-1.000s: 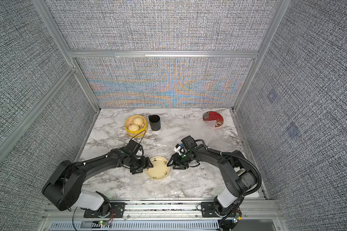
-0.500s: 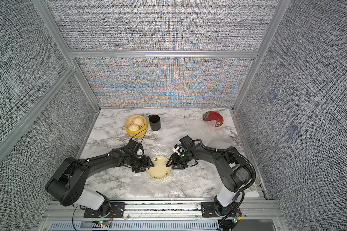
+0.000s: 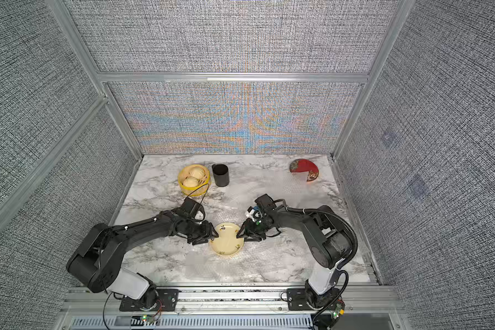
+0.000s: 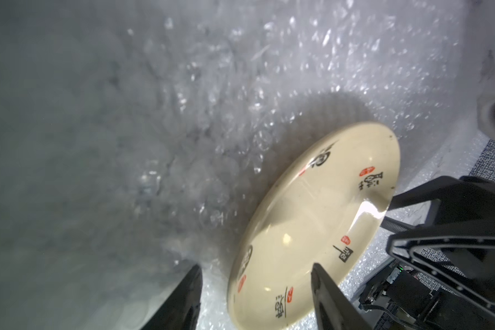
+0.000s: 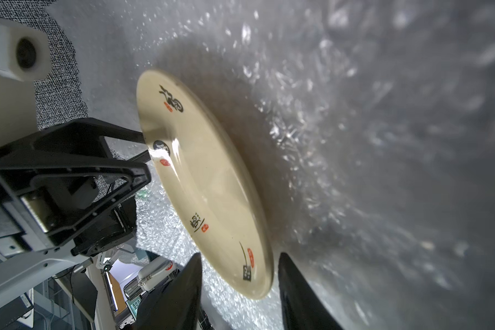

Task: Unpack dinner plates from bubble wrap
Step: Pick up the plate from the bubble wrap.

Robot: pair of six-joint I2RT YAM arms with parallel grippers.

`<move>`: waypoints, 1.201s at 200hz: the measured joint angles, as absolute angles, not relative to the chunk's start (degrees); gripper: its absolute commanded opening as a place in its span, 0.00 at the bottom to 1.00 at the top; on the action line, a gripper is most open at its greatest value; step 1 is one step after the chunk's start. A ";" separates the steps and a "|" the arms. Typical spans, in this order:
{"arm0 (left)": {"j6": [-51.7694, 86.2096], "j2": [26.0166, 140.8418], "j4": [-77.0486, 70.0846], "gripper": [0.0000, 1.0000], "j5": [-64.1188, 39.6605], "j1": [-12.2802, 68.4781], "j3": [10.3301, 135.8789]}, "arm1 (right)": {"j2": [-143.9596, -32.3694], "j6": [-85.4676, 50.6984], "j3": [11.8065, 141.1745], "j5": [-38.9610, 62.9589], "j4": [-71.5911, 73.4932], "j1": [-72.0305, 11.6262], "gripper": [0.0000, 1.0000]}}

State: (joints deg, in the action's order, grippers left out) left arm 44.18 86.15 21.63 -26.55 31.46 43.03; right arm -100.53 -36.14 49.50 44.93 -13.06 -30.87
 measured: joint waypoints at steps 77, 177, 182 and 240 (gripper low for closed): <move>41.06 85.38 28.38 0.62 -24.97 30.94 48.14 | -100.97 -37.26 47.48 45.47 -10.31 -30.98 0.44; 39.09 89.32 23.97 0.54 -27.22 30.46 46.02 | -100.71 -37.85 46.24 45.71 -8.27 -31.14 0.41; 39.03 89.47 23.73 0.54 -27.31 30.44 45.91 | -100.71 -37.85 46.24 45.71 -8.25 -31.14 0.41; 39.13 88.66 22.06 0.44 -28.18 30.44 43.66 | -100.71 -37.87 46.48 45.58 -8.34 -31.31 0.41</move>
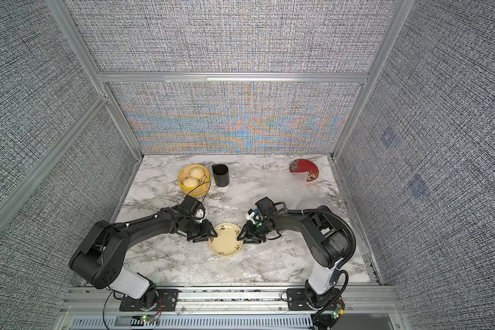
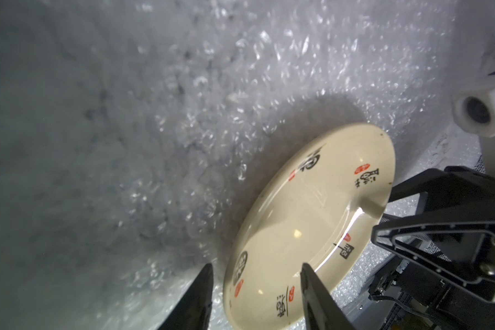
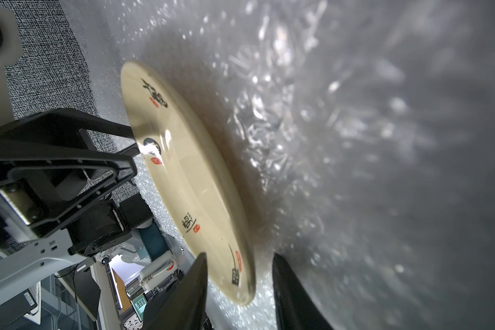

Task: Unpack dinner plates from bubble wrap
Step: Pick up the plate from the bubble wrap.

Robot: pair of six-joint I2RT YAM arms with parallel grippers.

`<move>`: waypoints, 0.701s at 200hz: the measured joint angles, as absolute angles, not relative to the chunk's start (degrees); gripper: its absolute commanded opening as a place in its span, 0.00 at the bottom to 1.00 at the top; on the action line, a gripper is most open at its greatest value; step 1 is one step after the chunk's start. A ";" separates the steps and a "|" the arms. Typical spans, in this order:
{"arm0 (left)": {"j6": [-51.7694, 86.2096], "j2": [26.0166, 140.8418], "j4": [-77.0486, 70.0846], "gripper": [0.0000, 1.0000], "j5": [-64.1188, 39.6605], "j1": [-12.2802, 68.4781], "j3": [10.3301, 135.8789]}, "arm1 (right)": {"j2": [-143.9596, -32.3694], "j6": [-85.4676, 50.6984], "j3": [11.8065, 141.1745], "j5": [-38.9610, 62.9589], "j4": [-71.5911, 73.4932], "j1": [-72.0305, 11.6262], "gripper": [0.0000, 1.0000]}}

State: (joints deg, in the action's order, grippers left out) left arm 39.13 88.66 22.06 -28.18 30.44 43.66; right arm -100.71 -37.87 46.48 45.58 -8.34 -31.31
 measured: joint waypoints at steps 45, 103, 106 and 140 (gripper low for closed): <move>40.12 87.85 20.64 0.41 -28.73 30.44 42.17 | -100.47 -38.48 46.52 45.01 -7.90 -32.56 0.40; 40.97 88.29 19.29 0.38 -30.63 30.46 41.32 | -100.20 -39.31 47.27 42.33 -7.53 -35.46 0.38; 40.99 88.29 19.27 0.38 -30.65 30.46 41.30 | -100.12 -39.33 47.27 42.09 -7.53 -35.57 0.38; 41.65 88.01 19.00 0.38 -31.14 30.46 40.86 | -98.39 -39.97 47.22 40.03 -7.53 -36.14 0.28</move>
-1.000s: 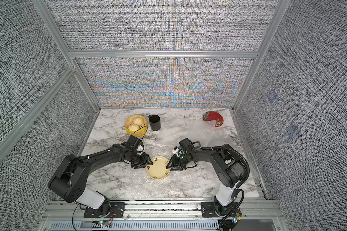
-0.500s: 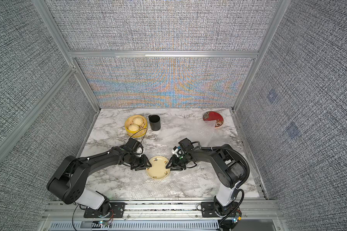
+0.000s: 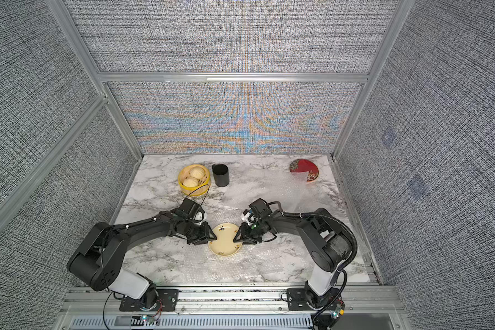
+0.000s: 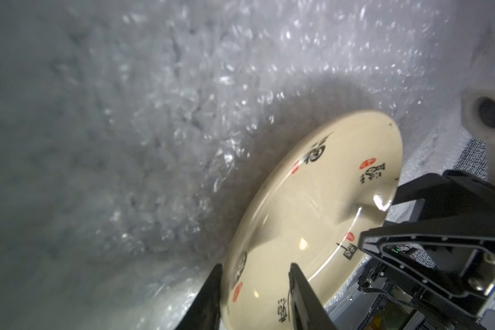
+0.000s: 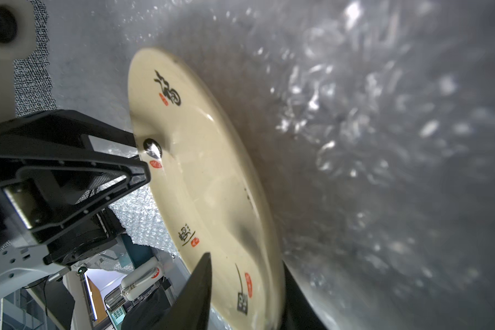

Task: Unpack dinner plates from bubble wrap
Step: Pick up the plate from the bubble wrap.

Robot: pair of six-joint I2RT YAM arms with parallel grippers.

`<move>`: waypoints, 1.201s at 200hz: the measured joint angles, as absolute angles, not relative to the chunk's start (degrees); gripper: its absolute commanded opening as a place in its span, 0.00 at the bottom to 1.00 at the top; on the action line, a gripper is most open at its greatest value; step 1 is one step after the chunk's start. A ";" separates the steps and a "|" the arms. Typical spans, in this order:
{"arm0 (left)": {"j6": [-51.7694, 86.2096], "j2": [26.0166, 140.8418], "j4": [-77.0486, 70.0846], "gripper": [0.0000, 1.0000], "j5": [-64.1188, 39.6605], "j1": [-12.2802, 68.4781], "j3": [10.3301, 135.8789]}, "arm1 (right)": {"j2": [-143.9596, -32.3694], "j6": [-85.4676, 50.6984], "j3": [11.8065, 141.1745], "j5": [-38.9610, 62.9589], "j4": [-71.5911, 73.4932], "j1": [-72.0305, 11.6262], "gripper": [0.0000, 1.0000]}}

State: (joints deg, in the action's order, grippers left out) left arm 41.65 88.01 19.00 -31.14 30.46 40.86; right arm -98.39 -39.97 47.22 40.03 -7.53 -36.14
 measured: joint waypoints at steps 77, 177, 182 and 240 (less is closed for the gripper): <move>41.71 88.36 17.21 0.41 -32.91 30.50 39.05 | -93.21 -39.53 45.67 35.57 -9.76 -36.18 0.11; 40.93 81.93 24.27 0.61 -31.11 30.33 43.75 | -89.60 -39.72 44.58 35.40 -11.00 -32.91 0.10; 40.77 81.52 25.08 0.61 -30.79 30.33 44.12 | -89.36 -39.72 44.58 35.73 -11.00 -32.47 0.11; 40.69 77.80 30.17 0.63 -28.45 30.24 44.93 | -84.25 -38.33 49.15 38.61 -16.10 -24.82 0.11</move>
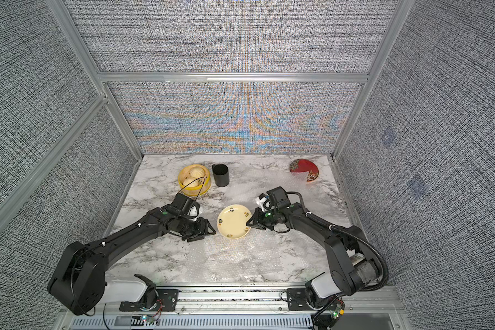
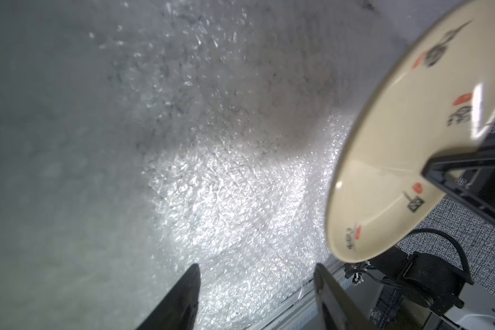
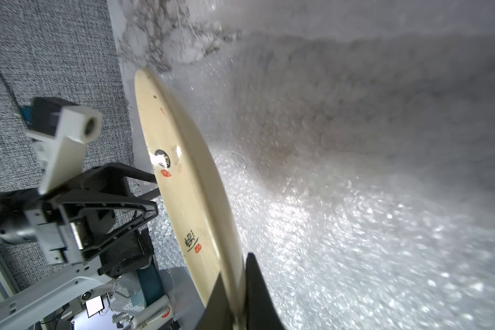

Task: Unpack dinner plates from bubble wrap
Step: Pick up the plate from the bubble wrap, then place the plate on the plate.

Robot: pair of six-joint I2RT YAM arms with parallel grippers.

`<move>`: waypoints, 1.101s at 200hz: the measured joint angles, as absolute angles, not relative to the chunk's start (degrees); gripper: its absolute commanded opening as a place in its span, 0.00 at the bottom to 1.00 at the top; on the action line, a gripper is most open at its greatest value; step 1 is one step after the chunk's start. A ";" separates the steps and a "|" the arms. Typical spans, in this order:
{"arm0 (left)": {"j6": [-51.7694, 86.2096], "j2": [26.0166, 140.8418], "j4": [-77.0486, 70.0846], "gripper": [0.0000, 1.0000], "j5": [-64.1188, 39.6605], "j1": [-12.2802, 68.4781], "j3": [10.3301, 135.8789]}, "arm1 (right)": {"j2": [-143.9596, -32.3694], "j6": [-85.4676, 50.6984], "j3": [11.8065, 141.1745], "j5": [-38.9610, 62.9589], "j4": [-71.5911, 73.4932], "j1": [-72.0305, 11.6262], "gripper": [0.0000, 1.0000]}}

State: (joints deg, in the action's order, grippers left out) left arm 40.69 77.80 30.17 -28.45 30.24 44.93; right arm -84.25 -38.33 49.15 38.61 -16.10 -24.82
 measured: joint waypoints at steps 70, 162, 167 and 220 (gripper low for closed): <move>41.67 82.72 32.69 0.63 -26.55 30.22 45.25 | -80.27 -36.82 64.90 39.38 -24.25 -11.29 0.11; 40.75 86.67 35.46 0.63 -27.62 30.24 57.01 | -85.17 -44.97 74.28 38.02 -24.53 0.86 0.11; 40.49 87.31 35.48 0.63 -28.08 30.24 58.35 | -85.62 -44.99 75.11 37.91 -24.62 1.19 0.10; 36.77 92.25 33.01 0.63 -30.72 31.05 64.79 | -89.41 -47.70 78.35 36.16 -26.37 5.76 0.10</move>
